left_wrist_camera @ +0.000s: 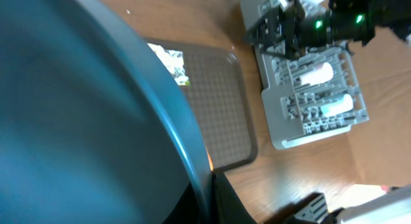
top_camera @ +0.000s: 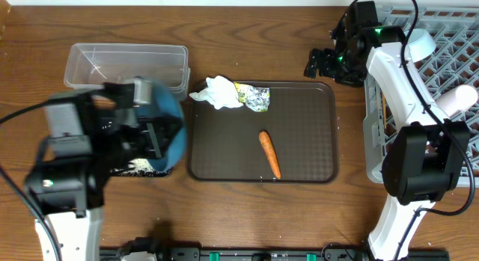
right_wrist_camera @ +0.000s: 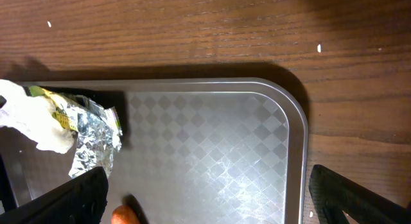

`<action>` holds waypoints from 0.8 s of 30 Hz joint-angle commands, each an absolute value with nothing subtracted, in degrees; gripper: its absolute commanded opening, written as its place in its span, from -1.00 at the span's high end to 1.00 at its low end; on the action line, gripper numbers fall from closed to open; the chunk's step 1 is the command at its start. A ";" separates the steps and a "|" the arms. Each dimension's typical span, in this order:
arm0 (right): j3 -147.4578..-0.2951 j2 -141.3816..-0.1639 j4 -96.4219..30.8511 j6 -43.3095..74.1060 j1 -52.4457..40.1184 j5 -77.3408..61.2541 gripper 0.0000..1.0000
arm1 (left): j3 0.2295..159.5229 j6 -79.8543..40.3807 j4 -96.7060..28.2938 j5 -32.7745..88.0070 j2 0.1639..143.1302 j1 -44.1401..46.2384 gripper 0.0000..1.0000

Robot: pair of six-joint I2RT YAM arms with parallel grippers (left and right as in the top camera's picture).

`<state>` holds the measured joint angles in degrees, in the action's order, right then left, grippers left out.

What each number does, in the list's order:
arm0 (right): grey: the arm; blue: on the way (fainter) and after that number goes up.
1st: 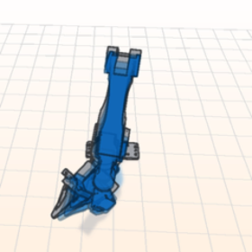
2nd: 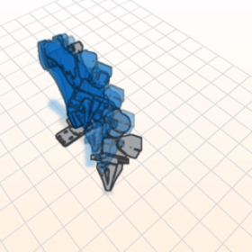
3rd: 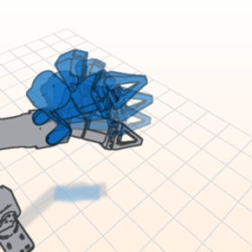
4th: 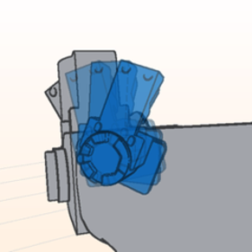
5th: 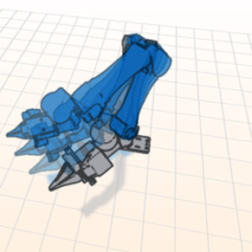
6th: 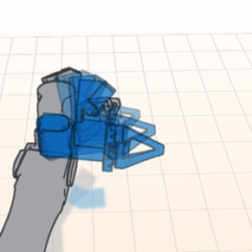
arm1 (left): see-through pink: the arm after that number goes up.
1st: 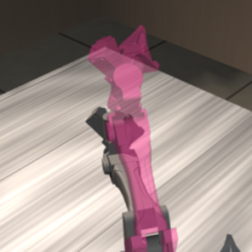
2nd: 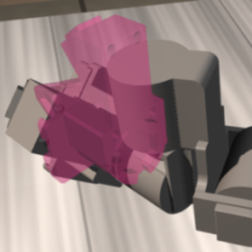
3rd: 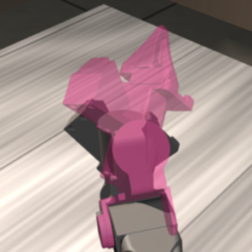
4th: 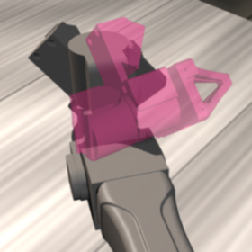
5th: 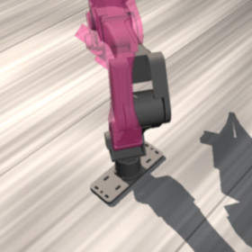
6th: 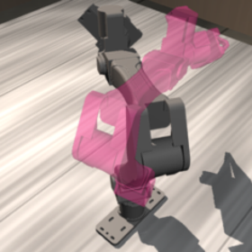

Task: Sort waste into correct bins and load items into the dishwasher rack
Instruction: 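Return the empty blue bowl to the brown tray with the left gripper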

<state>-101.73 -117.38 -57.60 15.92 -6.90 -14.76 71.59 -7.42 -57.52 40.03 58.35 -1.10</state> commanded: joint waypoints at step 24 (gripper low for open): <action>-102.85 -116.64 -57.60 16.25 -7.55 -15.00 -0.98 | 71.68 -26.94 -48.77 4.69 89.36 37.50 0.88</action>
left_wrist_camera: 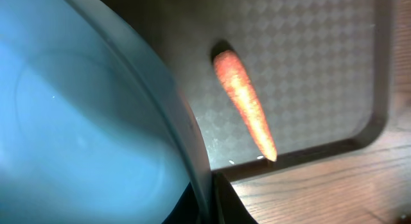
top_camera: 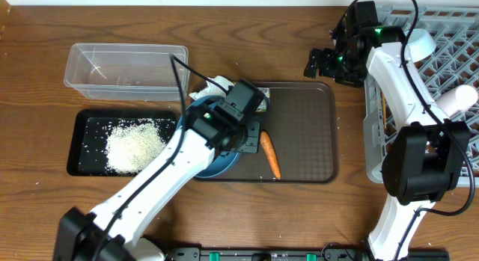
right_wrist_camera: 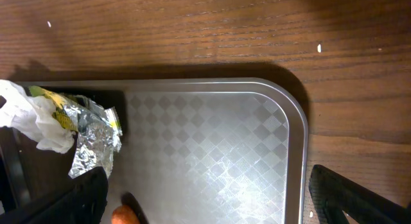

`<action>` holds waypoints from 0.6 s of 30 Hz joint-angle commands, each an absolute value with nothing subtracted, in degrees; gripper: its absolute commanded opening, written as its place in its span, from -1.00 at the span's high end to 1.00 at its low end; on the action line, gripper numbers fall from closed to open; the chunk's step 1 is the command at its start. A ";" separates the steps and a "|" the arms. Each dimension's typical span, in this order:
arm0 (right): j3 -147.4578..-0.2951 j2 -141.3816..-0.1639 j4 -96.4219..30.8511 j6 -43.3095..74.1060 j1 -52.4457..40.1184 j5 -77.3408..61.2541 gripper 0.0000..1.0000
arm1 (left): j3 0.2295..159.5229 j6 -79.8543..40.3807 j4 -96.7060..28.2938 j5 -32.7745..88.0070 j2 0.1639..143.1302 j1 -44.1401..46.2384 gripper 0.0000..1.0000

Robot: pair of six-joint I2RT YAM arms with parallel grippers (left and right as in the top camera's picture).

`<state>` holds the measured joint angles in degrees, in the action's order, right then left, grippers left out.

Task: Sort waste into correct bins and load items into the dishwasher rack
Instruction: 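Return the empty blue bowl to the brown tray with the left gripper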

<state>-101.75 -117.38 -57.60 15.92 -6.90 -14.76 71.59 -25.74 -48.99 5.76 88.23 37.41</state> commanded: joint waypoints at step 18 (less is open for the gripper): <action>-102.85 -116.64 -57.60 16.25 -8.16 -15.00 -0.99 | 71.68 -26.89 -44.95 6.81 96.86 38.94 0.70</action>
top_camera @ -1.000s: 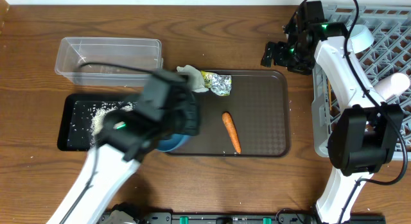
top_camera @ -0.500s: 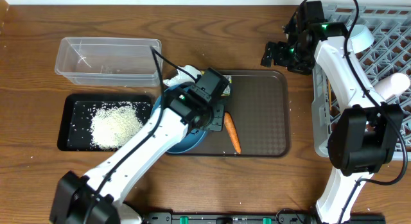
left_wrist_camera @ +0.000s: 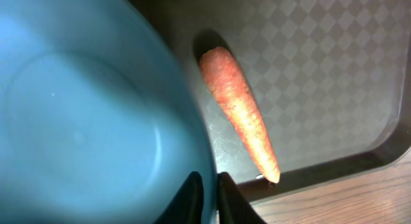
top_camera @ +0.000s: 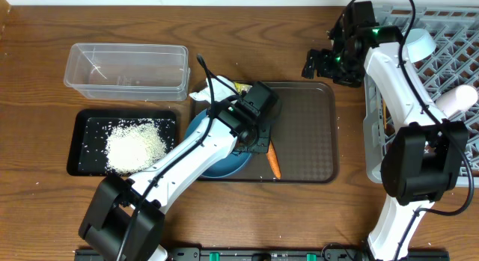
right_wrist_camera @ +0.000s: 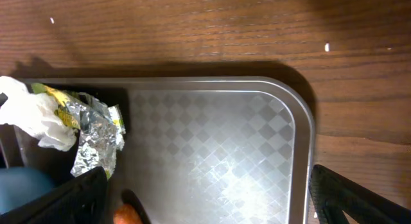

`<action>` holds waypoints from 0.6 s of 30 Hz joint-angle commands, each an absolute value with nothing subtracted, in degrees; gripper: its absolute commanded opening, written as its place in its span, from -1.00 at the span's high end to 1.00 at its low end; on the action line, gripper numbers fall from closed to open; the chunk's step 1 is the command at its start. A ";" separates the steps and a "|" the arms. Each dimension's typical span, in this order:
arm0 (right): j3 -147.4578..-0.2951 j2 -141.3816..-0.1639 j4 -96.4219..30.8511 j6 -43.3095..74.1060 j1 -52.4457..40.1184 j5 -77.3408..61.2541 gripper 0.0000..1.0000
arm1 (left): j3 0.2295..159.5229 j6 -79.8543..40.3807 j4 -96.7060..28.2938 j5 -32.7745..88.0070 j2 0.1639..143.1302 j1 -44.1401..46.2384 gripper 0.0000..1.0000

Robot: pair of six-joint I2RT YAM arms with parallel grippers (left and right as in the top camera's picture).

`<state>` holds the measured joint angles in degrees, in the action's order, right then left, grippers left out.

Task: Sort waste into correct bins and load items into the dishwasher rack
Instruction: 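Return the empty blue bowl to the brown tray with the left gripper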

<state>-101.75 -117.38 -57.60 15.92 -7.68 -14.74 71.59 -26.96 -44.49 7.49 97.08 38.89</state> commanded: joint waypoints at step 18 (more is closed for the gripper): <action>-102.85 -116.64 -57.60 16.27 -8.29 -15.00 -0.99 | 73.87 -27.00 -51.42 -1.78 83.18 37.36 0.46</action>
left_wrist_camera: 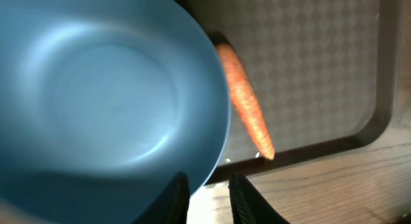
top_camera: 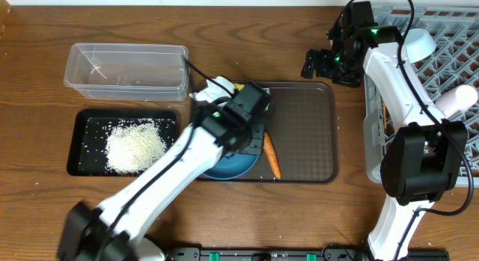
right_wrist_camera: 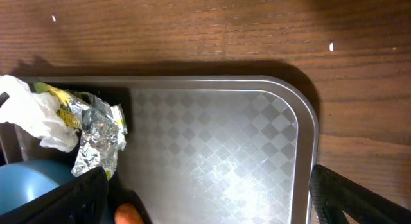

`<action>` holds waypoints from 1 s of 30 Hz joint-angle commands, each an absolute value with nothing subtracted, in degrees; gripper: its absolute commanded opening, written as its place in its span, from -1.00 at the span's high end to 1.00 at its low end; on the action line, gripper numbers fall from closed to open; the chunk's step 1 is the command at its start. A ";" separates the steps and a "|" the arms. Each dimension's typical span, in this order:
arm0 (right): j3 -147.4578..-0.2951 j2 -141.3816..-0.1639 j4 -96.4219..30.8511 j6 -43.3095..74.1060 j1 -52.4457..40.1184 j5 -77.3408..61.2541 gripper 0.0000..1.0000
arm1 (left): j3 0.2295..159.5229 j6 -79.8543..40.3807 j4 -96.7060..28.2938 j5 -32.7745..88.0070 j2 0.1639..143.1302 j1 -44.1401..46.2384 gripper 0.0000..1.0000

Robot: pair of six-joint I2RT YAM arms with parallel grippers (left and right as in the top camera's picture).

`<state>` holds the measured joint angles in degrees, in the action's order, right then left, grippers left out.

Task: Sort waste into correct bins and load items into the dishwasher rack
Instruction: 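Return the empty blue bowl to the brown tray with the left gripper, then retract the left gripper and reach the right gripper to the blue bowl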

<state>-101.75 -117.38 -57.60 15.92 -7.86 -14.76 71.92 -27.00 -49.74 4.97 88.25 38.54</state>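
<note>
A blue bowl sits on the left front part of the brown tray. An orange carrot lies just to its right. My left gripper is open, its fingers apart at the bowl's near rim. Crumpled white tissue and a foil wrapper lie at the tray's back left. My right gripper hangs wide open above the tray's back right corner, holding nothing.
A clear plastic bin stands at the back left. In front of it a black tray holds a heap of rice. The grey dishwasher rack with white cups is at the right edge.
My left gripper was shut on the bowl's rim; now its fingers stand apart and the bowl rests on the tray beside the carrot. The right arm has hardly moved.
My left gripper first held the blue bowl tilted over the black tray at the left. Then the rice lay in that tray and the bowl was over the brown tray. It was then down beside the carrot, still gripped, and now it is let go.
</note>
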 commanded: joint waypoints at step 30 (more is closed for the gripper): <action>-95.77 -116.86 -70.91 8.05 -18.85 -13.34 -0.99 | 73.36 -33.32 -66.19 -9.65 72.64 5.06 -0.88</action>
<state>-98.15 -117.38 -71.02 9.98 -15.57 -15.33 72.51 -32.82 -65.91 -10.24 72.64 5.34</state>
